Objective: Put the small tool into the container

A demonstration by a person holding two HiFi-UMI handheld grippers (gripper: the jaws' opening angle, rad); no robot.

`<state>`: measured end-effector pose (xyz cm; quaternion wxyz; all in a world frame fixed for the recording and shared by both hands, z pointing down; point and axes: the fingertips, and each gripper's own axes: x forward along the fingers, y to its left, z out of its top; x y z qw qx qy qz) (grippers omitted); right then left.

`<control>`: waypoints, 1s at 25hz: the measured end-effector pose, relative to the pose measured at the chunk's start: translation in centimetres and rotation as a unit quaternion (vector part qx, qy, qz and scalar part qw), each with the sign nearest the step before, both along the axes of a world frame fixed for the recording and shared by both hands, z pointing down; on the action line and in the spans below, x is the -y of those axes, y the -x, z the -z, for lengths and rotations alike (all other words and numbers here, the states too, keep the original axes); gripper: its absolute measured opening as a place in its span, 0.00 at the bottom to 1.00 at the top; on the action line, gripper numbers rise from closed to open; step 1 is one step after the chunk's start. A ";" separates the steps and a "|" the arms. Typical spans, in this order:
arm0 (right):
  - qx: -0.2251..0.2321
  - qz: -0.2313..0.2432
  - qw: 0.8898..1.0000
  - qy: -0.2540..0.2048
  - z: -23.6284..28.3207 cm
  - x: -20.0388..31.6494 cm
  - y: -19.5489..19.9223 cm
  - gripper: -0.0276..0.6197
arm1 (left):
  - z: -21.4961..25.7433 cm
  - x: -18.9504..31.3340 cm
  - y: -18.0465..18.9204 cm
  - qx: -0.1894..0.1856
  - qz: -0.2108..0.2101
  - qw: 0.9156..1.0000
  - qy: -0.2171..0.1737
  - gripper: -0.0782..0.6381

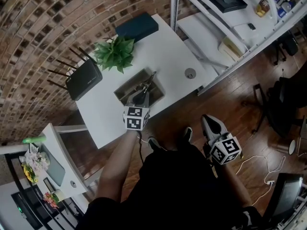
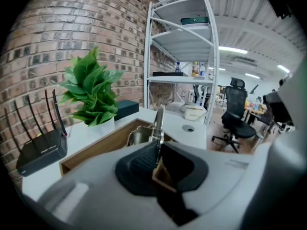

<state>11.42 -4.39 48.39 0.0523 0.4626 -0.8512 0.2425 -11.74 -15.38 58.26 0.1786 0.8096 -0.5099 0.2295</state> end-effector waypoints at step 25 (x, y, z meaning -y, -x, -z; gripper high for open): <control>-0.020 0.092 0.995 -0.033 1.5 1.2 7.5 0.05 | 8.8 -11.8 6.3 -0.137 0.099 0.984 -0.059 0.25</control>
